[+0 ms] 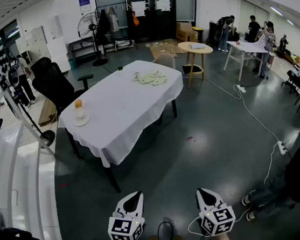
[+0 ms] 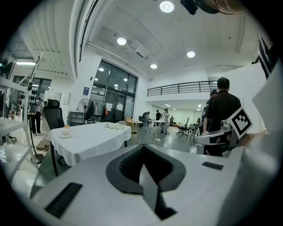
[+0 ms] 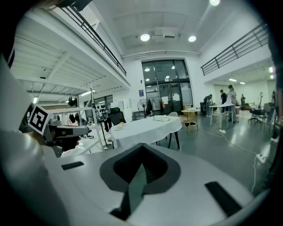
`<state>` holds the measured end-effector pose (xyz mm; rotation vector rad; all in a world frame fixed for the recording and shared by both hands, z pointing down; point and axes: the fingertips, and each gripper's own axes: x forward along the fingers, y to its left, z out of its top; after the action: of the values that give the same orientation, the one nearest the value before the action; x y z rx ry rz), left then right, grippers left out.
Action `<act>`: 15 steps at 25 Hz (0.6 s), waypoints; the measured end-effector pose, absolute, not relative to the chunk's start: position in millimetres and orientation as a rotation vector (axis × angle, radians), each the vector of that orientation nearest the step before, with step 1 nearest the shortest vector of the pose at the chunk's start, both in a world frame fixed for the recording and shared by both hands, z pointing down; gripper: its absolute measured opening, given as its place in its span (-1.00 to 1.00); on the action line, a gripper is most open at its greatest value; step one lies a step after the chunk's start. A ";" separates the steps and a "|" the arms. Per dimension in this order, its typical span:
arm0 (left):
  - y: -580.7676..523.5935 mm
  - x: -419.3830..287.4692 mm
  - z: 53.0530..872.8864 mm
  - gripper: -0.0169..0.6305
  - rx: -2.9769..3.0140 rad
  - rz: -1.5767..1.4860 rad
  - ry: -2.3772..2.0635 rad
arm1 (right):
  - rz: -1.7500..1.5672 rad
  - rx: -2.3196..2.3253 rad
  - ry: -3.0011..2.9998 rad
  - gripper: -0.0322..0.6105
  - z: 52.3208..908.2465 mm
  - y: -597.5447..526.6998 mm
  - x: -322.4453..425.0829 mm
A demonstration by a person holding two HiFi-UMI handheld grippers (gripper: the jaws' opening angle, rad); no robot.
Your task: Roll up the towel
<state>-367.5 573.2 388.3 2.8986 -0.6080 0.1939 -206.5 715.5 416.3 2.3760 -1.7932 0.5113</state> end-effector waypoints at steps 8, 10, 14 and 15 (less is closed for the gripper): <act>548.5 -407.3 386.1 -0.90 2.892 0.165 -0.683 | 0.473 2.362 -1.789 -0.88 412.2 699.1 -229.6; 545.7 -411.7 386.2 -0.90 2.890 0.168 -0.687 | 0.475 2.359 -1.803 -0.88 410.5 692.3 -235.5; 542.4 -414.9 385.5 -0.90 2.890 0.163 -0.676 | 0.479 2.354 -1.841 -0.88 406.5 681.1 -247.0; 541.9 -415.4 384.0 -0.90 2.898 0.158 -0.671 | 0.466 2.348 -1.838 -0.88 405.5 678.8 -249.1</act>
<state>-415.4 541.9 384.0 2.8981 -0.6709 0.1576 -249.1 678.8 405.5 2.3482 -1.8379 0.4659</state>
